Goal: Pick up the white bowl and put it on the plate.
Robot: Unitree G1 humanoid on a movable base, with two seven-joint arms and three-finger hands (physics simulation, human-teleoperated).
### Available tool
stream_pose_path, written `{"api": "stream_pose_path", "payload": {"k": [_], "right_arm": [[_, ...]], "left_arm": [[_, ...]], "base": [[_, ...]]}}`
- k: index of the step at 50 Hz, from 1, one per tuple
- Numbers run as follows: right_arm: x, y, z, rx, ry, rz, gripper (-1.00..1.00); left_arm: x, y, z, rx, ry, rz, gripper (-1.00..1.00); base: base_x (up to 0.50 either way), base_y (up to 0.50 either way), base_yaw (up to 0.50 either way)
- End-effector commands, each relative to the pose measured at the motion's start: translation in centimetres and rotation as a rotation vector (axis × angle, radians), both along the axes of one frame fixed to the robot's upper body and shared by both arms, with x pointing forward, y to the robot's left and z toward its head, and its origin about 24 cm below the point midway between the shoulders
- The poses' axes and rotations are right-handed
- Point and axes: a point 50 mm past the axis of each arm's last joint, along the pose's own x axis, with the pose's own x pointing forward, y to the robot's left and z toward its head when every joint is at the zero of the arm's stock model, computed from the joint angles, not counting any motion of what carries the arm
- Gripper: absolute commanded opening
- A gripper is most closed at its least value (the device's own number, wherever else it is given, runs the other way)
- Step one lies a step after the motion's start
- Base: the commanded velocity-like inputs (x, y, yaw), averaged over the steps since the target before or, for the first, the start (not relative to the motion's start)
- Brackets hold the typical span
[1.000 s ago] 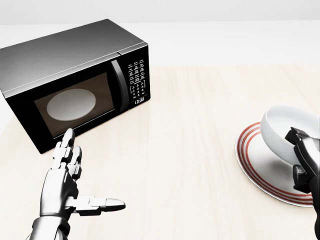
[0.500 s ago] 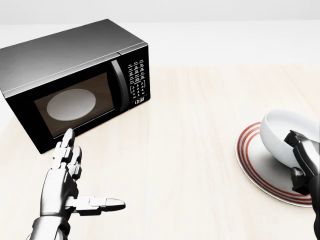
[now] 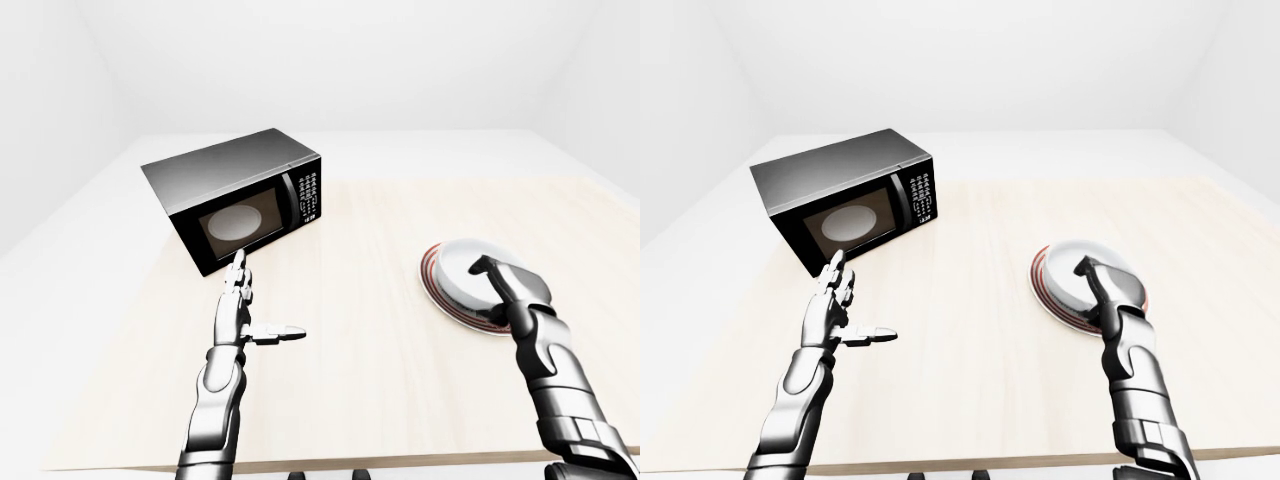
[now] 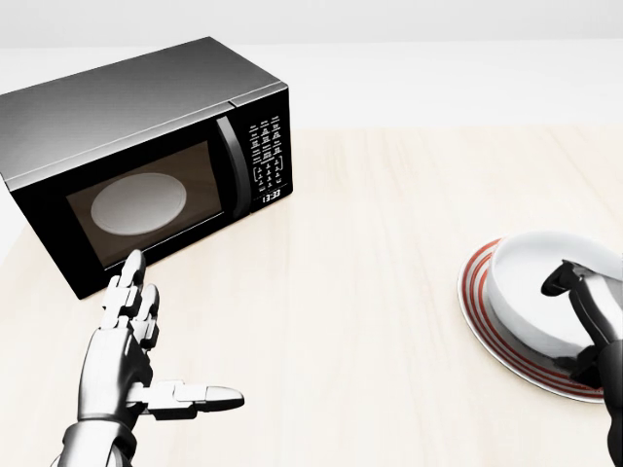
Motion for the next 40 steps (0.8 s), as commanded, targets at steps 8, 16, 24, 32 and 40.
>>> {"api": "stream_pose_path", "payload": {"k": [8, 16, 24, 32, 40], "right_arm": [[-0.1, 0.1, 0.8, -0.032, -0.020, 0.010, 1.00], [-1.4, 2.6, 7.0, -0.046, -0.151, 0.123, 1.00], [-3.1, 4.3, 12.3, -0.082, -0.256, 0.191, 1.00], [-4.6, 5.2, 15.3, -0.120, -0.319, 0.231, 1.00], [-5.9, 5.9, 17.2, -0.160, -0.366, 0.254, 1.00]], "left_arm": [[-0.1, 0.0, 0.0, 0.001, 0.000, -0.001, 1.00], [0.0, 0.0, 0.0, 0.001, 0.000, -0.001, 1.00], [0.0, 0.0, 0.0, 0.001, 0.000, -0.001, 1.00], [0.0, 0.0, 0.0, 0.001, -0.001, -0.001, 1.00], [0.0, 0.0, 0.0, 0.001, -0.001, -0.001, 1.00]], "base": [[0.00, 0.00, 0.00], [0.00, 0.00, 0.00], [0.00, 0.00, 0.00], [0.00, 0.00, 0.00], [0.00, 0.00, 0.00]]}}
